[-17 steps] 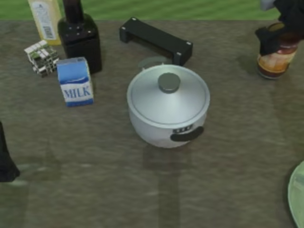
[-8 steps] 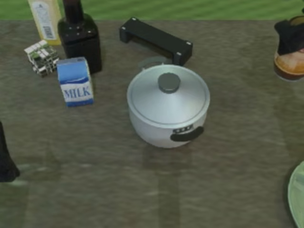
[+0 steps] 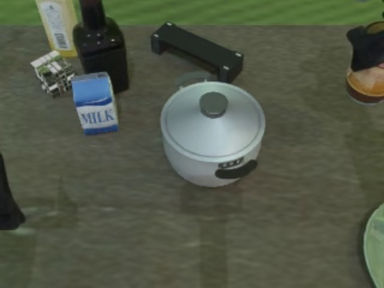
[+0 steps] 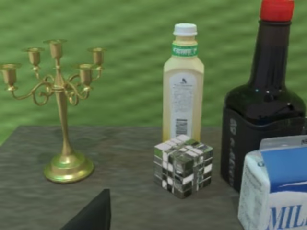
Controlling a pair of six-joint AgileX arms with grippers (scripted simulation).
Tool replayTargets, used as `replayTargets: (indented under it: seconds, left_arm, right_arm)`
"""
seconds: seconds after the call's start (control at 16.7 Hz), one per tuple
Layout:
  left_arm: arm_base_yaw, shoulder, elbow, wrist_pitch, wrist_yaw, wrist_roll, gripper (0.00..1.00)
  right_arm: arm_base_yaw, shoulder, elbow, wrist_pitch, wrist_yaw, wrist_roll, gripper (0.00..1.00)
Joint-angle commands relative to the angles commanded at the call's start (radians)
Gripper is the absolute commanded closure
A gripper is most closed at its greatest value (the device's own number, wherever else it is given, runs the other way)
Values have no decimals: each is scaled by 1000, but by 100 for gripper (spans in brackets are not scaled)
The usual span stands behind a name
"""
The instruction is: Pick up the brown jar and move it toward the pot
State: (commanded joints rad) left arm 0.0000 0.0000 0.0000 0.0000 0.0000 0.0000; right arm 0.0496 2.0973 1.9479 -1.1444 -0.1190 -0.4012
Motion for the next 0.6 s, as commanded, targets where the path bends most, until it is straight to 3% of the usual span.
replayTargets:
  seconds: [0.24, 0.6]
  left_arm:
    - [0, 0, 0, 0, 0, 0, 0]
    - [0, 0, 0, 0, 0, 0, 0]
  right_arm:
    - [61, -31, -92, 60, 48, 151, 100]
    - [200, -118, -322, 206, 162, 564, 100]
